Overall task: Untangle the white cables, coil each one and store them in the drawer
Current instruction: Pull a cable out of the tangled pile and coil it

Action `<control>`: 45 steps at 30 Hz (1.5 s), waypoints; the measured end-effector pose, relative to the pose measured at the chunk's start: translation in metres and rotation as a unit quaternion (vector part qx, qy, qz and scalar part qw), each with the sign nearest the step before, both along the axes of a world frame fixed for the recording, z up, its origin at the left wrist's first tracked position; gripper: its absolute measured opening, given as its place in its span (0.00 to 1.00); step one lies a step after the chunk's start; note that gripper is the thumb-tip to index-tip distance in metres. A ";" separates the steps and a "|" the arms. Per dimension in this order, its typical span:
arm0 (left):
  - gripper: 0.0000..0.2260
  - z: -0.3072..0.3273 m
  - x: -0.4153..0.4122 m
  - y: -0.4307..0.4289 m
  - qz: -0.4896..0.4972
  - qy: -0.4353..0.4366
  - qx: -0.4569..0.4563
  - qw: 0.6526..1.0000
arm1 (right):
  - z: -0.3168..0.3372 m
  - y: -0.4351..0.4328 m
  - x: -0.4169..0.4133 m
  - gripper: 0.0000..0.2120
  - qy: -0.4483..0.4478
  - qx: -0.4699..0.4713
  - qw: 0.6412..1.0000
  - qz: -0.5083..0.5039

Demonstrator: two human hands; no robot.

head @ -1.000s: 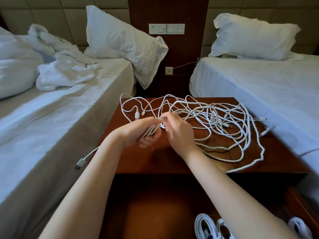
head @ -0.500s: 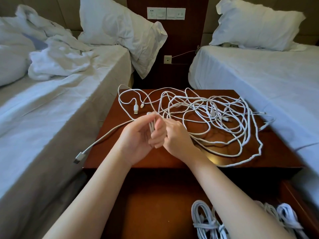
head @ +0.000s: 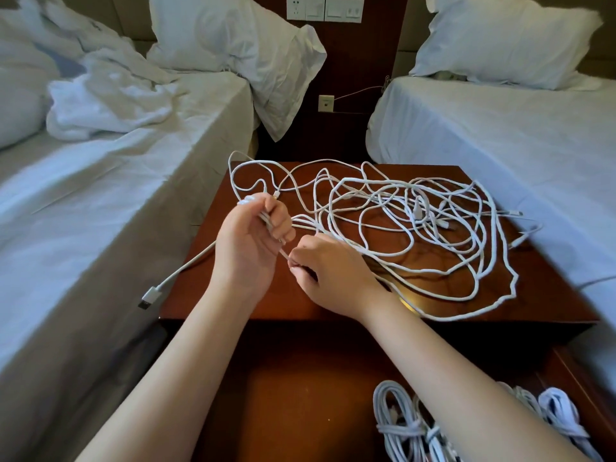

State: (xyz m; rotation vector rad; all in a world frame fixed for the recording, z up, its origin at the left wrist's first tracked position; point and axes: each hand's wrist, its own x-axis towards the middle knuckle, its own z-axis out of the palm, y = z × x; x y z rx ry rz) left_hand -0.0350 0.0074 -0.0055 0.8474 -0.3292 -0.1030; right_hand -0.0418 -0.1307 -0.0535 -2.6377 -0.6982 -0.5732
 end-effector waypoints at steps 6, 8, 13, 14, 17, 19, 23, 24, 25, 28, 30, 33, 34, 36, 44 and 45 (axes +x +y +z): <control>0.13 -0.006 -0.001 -0.012 0.182 -0.087 0.096 0.975 | 0.002 -0.002 -0.004 0.04 0.019 0.084 0.996 -0.036; 0.18 -0.007 0.002 -0.009 0.247 -0.105 0.129 0.955 | 0.002 -0.003 -0.004 0.03 0.018 0.096 0.994 -0.054; 0.18 -0.016 0.010 0.003 0.368 -0.124 0.256 0.885 | 0.004 -0.005 0.000 0.07 0.028 0.087 0.989 -0.117; 0.18 -0.019 0.010 0.003 0.385 -0.132 0.294 0.865 | 0.004 -0.004 0.000 0.07 0.027 0.078 0.987 -0.138; 0.19 -0.023 0.011 0.003 0.403 -0.118 0.334 0.844 | 0.003 -0.007 0.001 0.07 0.009 0.072 0.979 -0.192; 0.20 -0.026 0.014 0.005 0.408 -0.108 0.356 0.834 | 0.001 -0.008 0.000 0.06 -0.044 0.071 0.978 -0.190; 0.22 -0.032 0.018 0.008 0.313 -0.062 0.435 0.842 | 0.000 -0.010 -0.003 0.07 -0.179 0.110 0.969 -0.127; 0.22 -0.032 0.017 0.007 0.268 -0.034 0.436 0.859 | 0.000 -0.011 -0.003 0.08 -0.200 0.116 0.966 -0.115; 0.23 -0.032 0.016 0.006 0.231 -0.011 0.434 0.871 | 0.000 -0.012 -0.004 0.09 -0.219 0.118 0.963 -0.104; 0.21 -0.027 0.008 0.001 0.174 -0.001 0.496 0.851 | 0.001 -0.015 -0.006 0.08 -0.248 0.109 0.960 -0.073; 0.20 -0.024 0.004 -0.002 0.136 -0.003 0.525 0.840 | 0.000 -0.019 -0.006 0.08 -0.244 0.097 0.963 -0.063; 0.25 -0.017 -0.001 -0.006 0.068 0.000 0.565 0.823 | -0.002 -0.025 -0.005 0.09 -0.223 0.070 0.970 -0.067; 0.27 -0.015 -0.002 -0.007 0.042 -0.009 0.581 0.813 | -0.002 -0.025 -0.005 0.08 -0.218 0.061 0.971 -0.071; 0.29 -0.011 -0.006 -0.009 -0.014 -0.025 0.595 0.803 | -0.001 -0.025 -0.004 0.07 -0.214 0.048 0.972 -0.082; 0.23 -0.009 -0.007 -0.001 -0.266 0.040 0.386 0.882 | 0.002 -0.021 -0.005 0.16 -0.178 0.067 0.979 -0.074; 0.21 -0.008 -0.007 0.000 -0.278 0.034 0.361 0.890 | 0.002 -0.020 -0.005 0.16 -0.163 0.083 0.980 -0.078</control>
